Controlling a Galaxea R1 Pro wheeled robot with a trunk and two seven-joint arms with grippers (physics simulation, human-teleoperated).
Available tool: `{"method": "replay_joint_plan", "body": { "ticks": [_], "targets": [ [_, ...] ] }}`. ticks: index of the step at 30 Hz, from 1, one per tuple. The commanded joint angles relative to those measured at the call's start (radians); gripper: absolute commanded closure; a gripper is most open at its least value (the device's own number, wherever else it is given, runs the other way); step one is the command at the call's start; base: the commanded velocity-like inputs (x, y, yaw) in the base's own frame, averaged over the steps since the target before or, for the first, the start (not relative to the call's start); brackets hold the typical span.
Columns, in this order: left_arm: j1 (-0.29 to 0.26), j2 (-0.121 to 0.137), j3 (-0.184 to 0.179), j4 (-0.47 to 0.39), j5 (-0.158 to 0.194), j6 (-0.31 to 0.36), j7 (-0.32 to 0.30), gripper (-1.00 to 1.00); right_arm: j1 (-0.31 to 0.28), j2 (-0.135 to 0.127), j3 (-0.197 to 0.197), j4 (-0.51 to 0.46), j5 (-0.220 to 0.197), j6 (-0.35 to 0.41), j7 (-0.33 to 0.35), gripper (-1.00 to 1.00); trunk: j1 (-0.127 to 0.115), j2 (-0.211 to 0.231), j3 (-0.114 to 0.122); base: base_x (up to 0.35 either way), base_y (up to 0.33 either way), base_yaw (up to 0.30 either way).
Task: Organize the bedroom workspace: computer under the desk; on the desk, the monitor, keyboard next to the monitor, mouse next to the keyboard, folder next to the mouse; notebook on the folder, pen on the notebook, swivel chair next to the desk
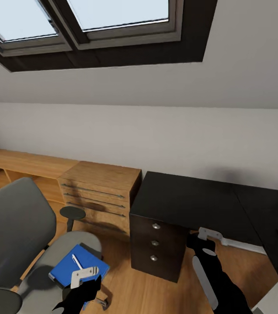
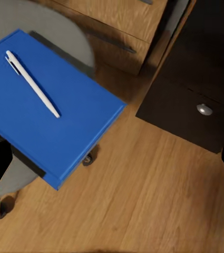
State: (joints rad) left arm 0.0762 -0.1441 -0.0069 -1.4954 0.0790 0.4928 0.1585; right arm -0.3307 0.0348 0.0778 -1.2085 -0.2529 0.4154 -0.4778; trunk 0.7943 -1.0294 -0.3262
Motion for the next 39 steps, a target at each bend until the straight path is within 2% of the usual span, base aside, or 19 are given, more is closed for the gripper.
{"method": "replay_joint_plan", "body": {
  "ticks": [1,13,25,36,39],
  "targets": [
    [0.000,0.000,-0.001,-0.002,0.008,0.004,0.007,-1.00,-0.001,0.000,0.002,0.000,-0.008,0.002,-0.008,1.00,0.001,-0.001,-0.001,0.321,-0.093,0.088],
    [0.000,0.000,-0.001,-0.002,0.008,0.004,0.009,-1.00,-0.001,0.000,0.002,0.000,-0.008,0.002,-0.008,1.00,0.001,-0.001,-0.006,0.270,-0.173,0.242],
    [0.000,0.000,0.001,-0.002,0.009,0.004,0.008,-1.00,-0.001,-0.001,0.002,-0.002,-0.008,0.002,-0.007,1.00,0.001,-0.001,-0.007,0.284,-0.058,0.031],
    [0.000,0.000,0.000,-0.002,0.008,0.004,0.010,-1.00,-0.001,0.000,0.003,0.007,-0.011,0.003,0.003,1.00,0.001,-0.001,-0.007,0.051,0.000,0.228],
    [0.000,0.000,0.000,-0.002,0.008,0.004,0.010,-1.00,-0.001,0.000,0.003,0.007,-0.011,0.003,0.028,1.00,0.001,-0.001,-0.007,0.002,0.000,0.097]
  ]
}}
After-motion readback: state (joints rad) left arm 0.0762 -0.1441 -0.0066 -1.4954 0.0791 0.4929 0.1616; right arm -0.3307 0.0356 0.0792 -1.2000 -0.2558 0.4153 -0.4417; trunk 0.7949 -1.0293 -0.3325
